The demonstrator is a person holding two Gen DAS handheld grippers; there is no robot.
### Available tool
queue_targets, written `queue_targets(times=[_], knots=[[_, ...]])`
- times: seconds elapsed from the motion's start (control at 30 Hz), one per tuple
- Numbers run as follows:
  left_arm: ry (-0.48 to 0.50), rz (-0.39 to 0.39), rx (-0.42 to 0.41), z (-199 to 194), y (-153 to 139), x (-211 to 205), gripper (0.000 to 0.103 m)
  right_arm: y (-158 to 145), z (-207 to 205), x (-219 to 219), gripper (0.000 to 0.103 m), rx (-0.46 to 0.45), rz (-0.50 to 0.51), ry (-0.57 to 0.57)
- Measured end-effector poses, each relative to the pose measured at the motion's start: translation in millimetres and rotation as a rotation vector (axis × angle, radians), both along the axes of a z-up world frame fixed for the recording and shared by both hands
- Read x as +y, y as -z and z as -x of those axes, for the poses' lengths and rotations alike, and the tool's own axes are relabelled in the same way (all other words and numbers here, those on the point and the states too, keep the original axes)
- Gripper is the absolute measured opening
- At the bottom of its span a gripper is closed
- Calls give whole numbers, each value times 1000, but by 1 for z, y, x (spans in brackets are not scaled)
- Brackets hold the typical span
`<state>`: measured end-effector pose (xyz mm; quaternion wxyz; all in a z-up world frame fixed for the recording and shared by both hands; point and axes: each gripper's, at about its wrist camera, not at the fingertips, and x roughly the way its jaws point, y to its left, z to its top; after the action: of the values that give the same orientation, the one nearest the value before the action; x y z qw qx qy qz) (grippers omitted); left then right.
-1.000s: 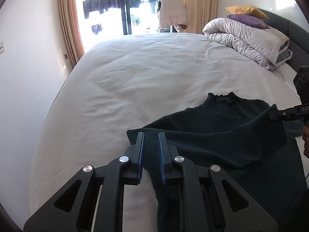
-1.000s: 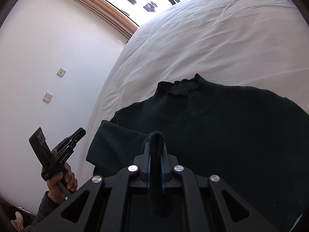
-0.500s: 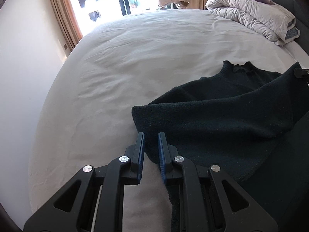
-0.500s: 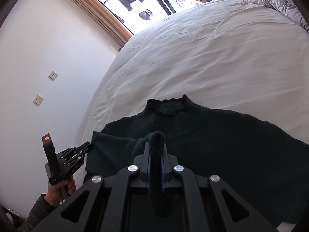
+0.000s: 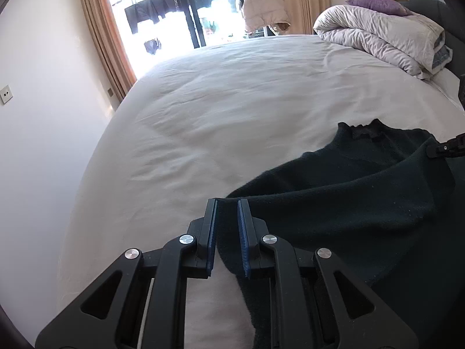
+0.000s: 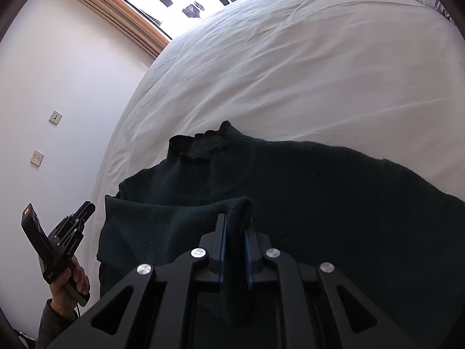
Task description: Fold small clothes
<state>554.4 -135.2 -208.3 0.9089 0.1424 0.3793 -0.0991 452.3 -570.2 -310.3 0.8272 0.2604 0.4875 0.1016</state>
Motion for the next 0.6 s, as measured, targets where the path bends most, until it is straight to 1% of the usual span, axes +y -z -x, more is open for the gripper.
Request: queue_targets(times=[0.1, 0.13, 0.17, 0.2, 0.33, 0.43, 0.5, 0.53, 0.57, 0.6], knots=[[38, -63, 43, 4, 21, -16, 13, 6, 0, -6, 17, 18, -5, 25], [38, -89, 76, 4, 33, -19, 13, 8, 0, -8, 17, 23, -3, 31], [35, -98, 107, 3, 43, -19, 13, 11, 1, -9, 17, 26, 0, 34], [35, -100, 118, 3, 49, -18, 13, 13, 0, -10, 17, 34, 6, 41], [38, -125, 88, 7, 45, -21, 14, 16, 1, -18, 10, 40, 26, 65], [50, -139, 28, 17, 34, -27, 14, 19, 2, -24, 9, 35, 10, 92], [73, -169, 26, 22, 37, -34, 14, 20, 2, -25, 9, 32, -3, 100], [88, -190, 51, 21, 44, -38, 14, 19, 3, -25, 9, 25, -9, 97], [91, -225, 66, 20, 52, -42, 13, 19, 4, -25, 13, 25, -23, 93], [90, -237, 56, 24, 53, -45, 13, 20, 5, -25, 15, 37, -51, 91]])
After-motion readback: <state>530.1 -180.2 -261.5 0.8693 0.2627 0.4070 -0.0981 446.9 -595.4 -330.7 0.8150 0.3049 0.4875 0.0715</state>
